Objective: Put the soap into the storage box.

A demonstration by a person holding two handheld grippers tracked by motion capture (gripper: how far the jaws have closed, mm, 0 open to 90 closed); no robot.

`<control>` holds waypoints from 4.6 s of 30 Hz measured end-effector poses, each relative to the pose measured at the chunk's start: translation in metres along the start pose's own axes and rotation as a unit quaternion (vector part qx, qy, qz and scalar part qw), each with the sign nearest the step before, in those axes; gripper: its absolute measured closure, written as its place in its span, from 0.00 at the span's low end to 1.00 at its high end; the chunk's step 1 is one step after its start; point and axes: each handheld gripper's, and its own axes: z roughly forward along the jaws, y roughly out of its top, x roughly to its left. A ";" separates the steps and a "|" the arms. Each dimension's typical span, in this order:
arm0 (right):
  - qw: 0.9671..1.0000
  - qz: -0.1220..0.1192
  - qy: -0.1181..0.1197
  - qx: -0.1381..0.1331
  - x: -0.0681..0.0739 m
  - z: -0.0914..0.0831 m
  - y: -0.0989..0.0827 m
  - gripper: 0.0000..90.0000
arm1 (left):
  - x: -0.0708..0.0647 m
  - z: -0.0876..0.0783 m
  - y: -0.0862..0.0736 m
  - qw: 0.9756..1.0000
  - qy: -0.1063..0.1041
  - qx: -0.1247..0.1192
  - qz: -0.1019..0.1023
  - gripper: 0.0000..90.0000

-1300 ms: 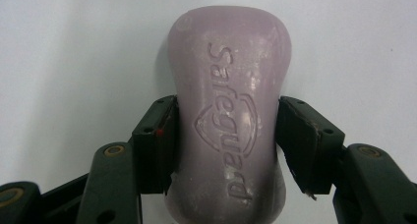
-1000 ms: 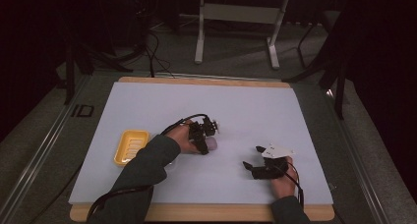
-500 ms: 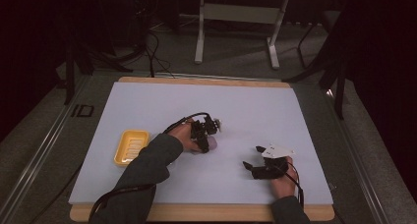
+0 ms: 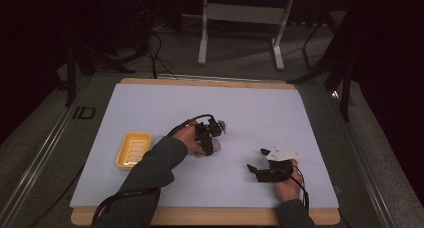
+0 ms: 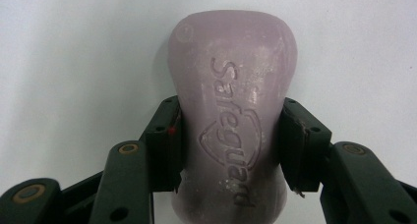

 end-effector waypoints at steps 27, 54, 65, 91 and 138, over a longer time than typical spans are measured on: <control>1.000 0.001 0.000 -0.001 0.000 0.000 0.000 0.22 | 0.006 -0.015 -0.008 0.998 0.012 -0.012 -0.059 0.55; 1.000 0.003 -0.001 -0.006 0.000 -0.001 0.000 0.22 | 0.015 -0.038 -0.036 0.994 0.035 -0.035 -0.097 0.55; 1.000 0.003 -0.002 -0.007 0.000 -0.001 -0.001 0.22 | 0.019 -0.047 -0.046 0.992 0.035 -0.044 -0.117 0.55; 1.000 0.003 -0.002 -0.008 0.000 -0.001 -0.001 0.22 | 0.027 -0.064 -0.067 0.988 0.046 -0.060 -0.137 0.55; 1.000 0.003 -0.003 -0.007 0.000 -0.001 0.000 0.22 | 0.045 -0.083 -0.113 0.976 0.062 -0.080 -0.191 0.55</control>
